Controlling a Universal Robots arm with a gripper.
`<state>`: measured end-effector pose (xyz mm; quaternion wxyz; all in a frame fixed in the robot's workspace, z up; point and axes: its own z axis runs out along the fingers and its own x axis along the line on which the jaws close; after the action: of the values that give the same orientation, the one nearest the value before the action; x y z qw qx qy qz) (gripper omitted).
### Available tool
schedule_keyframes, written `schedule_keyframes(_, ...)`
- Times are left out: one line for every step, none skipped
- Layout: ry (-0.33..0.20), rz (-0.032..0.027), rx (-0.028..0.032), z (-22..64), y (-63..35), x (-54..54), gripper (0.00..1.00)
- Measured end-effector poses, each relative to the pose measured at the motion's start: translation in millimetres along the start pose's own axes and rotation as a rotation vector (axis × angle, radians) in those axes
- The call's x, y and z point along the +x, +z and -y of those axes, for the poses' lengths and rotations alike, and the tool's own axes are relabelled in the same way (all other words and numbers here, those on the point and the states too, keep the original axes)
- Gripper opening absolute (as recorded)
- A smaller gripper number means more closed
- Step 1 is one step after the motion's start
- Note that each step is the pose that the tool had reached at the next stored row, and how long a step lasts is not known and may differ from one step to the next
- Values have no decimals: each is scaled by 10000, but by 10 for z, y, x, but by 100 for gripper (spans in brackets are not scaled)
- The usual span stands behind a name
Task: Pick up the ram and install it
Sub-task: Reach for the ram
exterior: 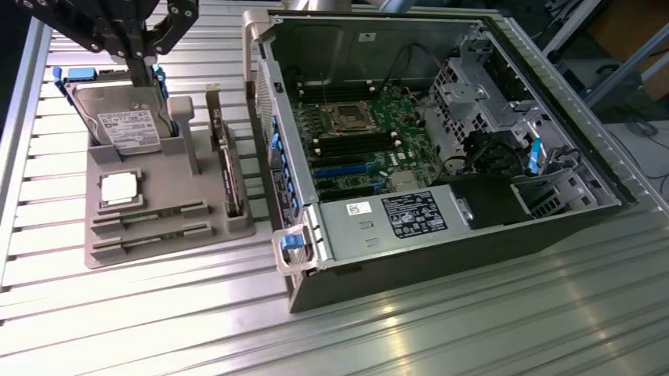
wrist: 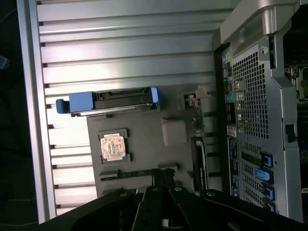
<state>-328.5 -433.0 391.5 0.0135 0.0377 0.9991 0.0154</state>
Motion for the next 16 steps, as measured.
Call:
schedule_keyframes(1, 2, 13, 61, 1, -5, 11)
schedule_keyframes(0, 3, 36, 122, 0, -9, 11)
schedule_keyframes(-1, 5, 69, 183, 0, -14, 11)
schedule_keyframes(-3, 8, 104, 233, 0, -18, 11)
schedule_keyframes(-3, 10, 138, 287, 0, -22, 11)
schedule_keyframes(-4, 12, 159, 322, 0, -25, 11)
schedule_keyframes(-4, 14, 176, 349, 1, -27, 11)
schedule_keyframes(-6, 16, 205, 406, 1, -31, 11)
schedule_keyframes(-6, 17, 222, 441, 0, -34, 11)
schedule_keyframes(-7, 19, 258, 501, -1, -38, 11)
schedule_keyframes(-7, 20, 273, 525, -1, -40, 11)
schedule_keyframes(-6, 21, 273, 525, -1, -40, 11)
schedule_keyframes(-7, 21, 273, 526, -1, -40, 11)
schedule_keyframes(-7, 21, 273, 526, -2, -40, 11)
schedule_keyframes(-7, 20, 274, 526, -2, -40, 11)
schedule_keyframes(-7, 20, 274, 526, -2, -40, 11)
